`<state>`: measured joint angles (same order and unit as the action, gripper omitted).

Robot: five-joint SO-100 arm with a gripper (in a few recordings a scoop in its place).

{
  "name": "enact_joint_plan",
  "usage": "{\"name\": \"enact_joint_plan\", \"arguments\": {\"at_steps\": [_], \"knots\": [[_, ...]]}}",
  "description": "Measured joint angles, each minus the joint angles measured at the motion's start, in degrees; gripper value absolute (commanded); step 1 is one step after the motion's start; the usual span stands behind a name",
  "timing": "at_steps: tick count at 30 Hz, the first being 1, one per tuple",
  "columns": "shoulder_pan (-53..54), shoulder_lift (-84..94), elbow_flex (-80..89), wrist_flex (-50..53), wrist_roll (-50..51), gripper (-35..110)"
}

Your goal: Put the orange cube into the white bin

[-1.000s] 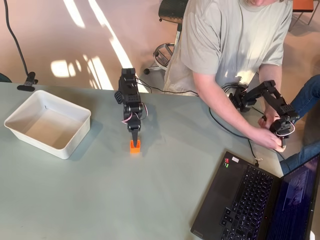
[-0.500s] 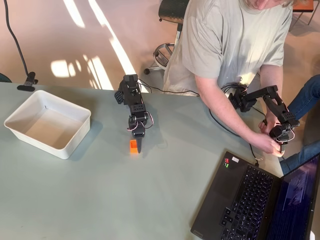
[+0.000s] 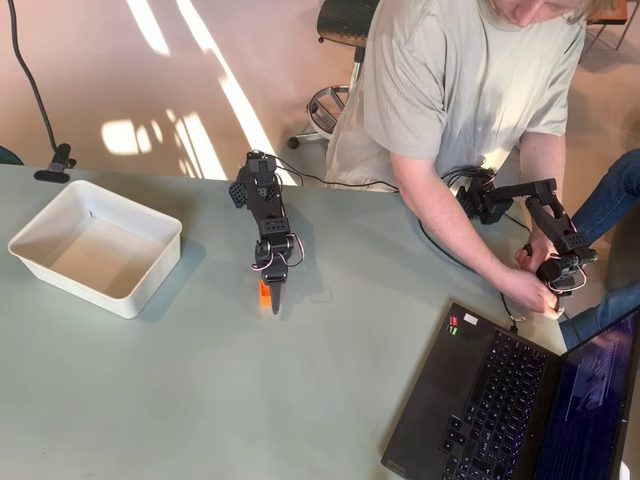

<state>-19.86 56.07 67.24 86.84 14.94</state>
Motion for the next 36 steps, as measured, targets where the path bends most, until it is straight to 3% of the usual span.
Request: {"name": "enact_joint_plan", "arguments": {"at_steps": [6,15,23,36], "knots": [[-0.09,-0.09,-0.09,0.0,0.0,75],[-0.09,-0.09,-0.09,0.0,0.0,51],[0.35,-0.09,-0.09,0.0,0.7,39],[1.23,-0.09,-0.09,-0.09,1.41,37]]}}
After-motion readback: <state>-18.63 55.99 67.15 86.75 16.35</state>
